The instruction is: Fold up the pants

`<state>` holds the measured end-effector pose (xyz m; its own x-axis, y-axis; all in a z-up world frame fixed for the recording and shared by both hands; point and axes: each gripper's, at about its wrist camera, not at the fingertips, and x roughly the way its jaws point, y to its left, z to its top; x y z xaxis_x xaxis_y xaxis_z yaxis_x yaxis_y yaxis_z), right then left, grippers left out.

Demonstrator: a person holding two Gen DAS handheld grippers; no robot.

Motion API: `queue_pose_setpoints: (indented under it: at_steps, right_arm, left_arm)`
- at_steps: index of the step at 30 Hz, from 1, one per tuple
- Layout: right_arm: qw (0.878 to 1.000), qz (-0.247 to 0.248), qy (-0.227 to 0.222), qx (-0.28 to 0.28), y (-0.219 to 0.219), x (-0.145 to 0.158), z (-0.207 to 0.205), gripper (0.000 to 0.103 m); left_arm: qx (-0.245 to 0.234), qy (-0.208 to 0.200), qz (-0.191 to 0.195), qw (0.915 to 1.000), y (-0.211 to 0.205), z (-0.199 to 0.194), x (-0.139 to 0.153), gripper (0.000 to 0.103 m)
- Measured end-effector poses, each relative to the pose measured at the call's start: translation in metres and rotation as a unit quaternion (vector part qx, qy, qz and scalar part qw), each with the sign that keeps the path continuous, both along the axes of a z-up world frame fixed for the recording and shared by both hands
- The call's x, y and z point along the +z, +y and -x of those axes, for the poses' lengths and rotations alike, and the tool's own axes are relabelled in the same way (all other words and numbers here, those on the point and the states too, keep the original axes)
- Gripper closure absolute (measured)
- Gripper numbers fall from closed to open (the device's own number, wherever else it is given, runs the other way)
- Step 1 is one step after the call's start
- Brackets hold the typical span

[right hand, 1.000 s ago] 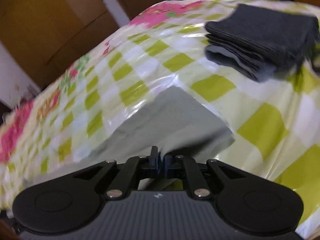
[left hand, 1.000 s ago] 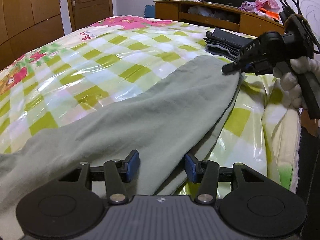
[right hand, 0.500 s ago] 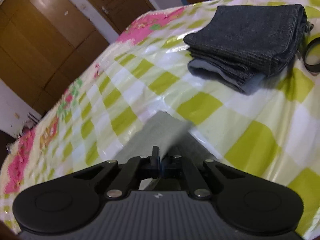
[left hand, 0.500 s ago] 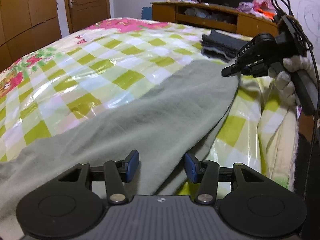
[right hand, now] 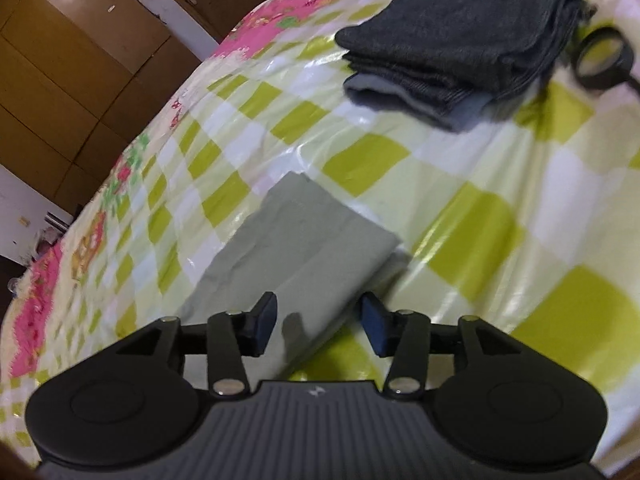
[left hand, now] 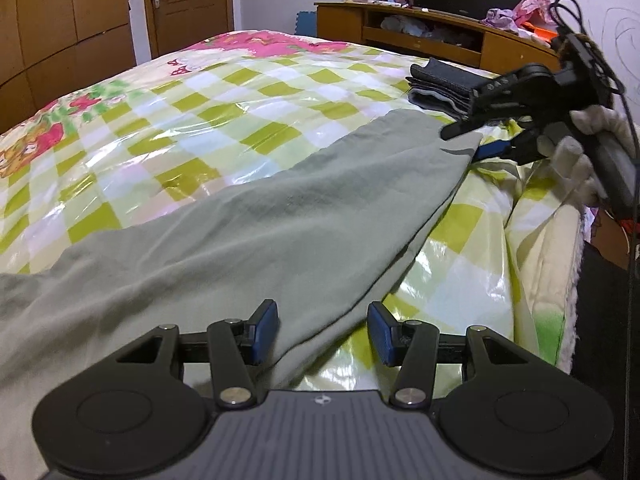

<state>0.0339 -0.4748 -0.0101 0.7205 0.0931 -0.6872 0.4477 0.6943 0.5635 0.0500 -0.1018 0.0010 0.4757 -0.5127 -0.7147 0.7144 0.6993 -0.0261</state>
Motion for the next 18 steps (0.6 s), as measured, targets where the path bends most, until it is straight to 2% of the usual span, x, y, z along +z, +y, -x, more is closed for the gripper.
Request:
queue_pose_setpoints:
  at_steps: [2,3,4,5,6,8,12,16,18]
  right_arm:
    - [1.0,-0.022,-0.009,0.004,0.0,-0.004,-0.006,0.055]
    - [1.0,-0.028,-0.009,0.001,0.0,-0.007,-0.009,0.059]
    - [1.0,-0.03,-0.008,-0.001,0.001,-0.009,-0.012,0.067]
    - [1.0,-0.028,-0.007,-0.002,0.002,-0.01,-0.014,0.089]
    - [0.999,-0.032,-0.004,-0.005,0.002,-0.012,-0.016,0.097]
    - [0.998,-0.059,-0.005,-0.013,-0.001,-0.016,-0.017,0.099]
    - [0.997,-0.06,-0.032,-0.04,-0.018,-0.008,-0.009,0.1]
    - [0.998,0.011,-0.022,-0.049,-0.024,0.001,-0.009,0.099]
    - [0.999,0.019,-0.001,-0.03,-0.022,-0.001,-0.014,0.094]
  left_arm:
    - [0.001,-0.002,-0.006,1.0,0.002,0.002,-0.001,0.042]
    - [0.002,-0.005,-0.012,0.9999,0.002,0.002,-0.001,0.042]
    - [0.002,-0.008,-0.019,0.9998,0.003,0.003,-0.001,0.042]
    - [0.002,-0.01,-0.022,0.9997,0.005,0.003,0.0,0.042]
    - [0.003,-0.01,-0.022,0.9997,0.009,0.003,0.002,0.042]
    - [0.01,-0.012,-0.024,0.9996,0.018,0.004,0.008,0.042]
    - [0.024,-0.005,-0.007,0.9997,0.031,0.005,0.017,0.041]
    - [0.024,0.004,-0.011,0.9997,0.03,0.007,0.01,0.041]
    - [0.022,0.006,-0.004,0.9997,0.032,0.009,0.011,0.041]
